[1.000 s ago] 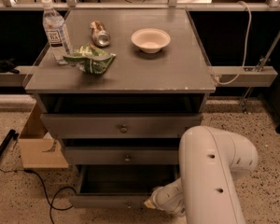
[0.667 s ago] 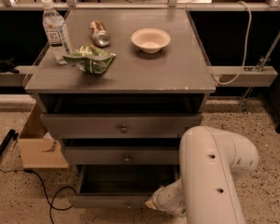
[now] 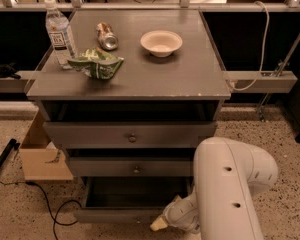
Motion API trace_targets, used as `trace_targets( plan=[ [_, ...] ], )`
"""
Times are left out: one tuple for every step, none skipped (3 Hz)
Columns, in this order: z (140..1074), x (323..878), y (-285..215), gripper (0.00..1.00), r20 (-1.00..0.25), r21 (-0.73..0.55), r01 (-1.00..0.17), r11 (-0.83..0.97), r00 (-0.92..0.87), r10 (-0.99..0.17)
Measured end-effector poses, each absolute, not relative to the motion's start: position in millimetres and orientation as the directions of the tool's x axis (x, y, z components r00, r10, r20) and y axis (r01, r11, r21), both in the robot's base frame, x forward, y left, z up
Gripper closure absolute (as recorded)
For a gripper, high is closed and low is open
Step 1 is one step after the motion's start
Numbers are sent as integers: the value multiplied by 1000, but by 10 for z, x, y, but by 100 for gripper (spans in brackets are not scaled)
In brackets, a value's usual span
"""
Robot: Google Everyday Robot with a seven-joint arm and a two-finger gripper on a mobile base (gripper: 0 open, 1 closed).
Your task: Open bottom drawer
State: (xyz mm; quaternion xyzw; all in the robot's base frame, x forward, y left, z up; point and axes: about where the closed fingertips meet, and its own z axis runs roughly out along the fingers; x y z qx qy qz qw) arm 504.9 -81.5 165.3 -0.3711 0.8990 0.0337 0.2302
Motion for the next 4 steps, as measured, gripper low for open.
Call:
trace_targets(
  plan=[
    [1606,4955,-890,18,-436,-87,-682,726,-629,-643],
    [1602,4934,-904,49,-429,-89,-683,725,-630,-647],
    [1598,4884,-932,72,-409,-103,-689,718,-628,-662],
    [1615,4814,-938,96,-409,-103,-689,718,-629,-661]
  ],
)
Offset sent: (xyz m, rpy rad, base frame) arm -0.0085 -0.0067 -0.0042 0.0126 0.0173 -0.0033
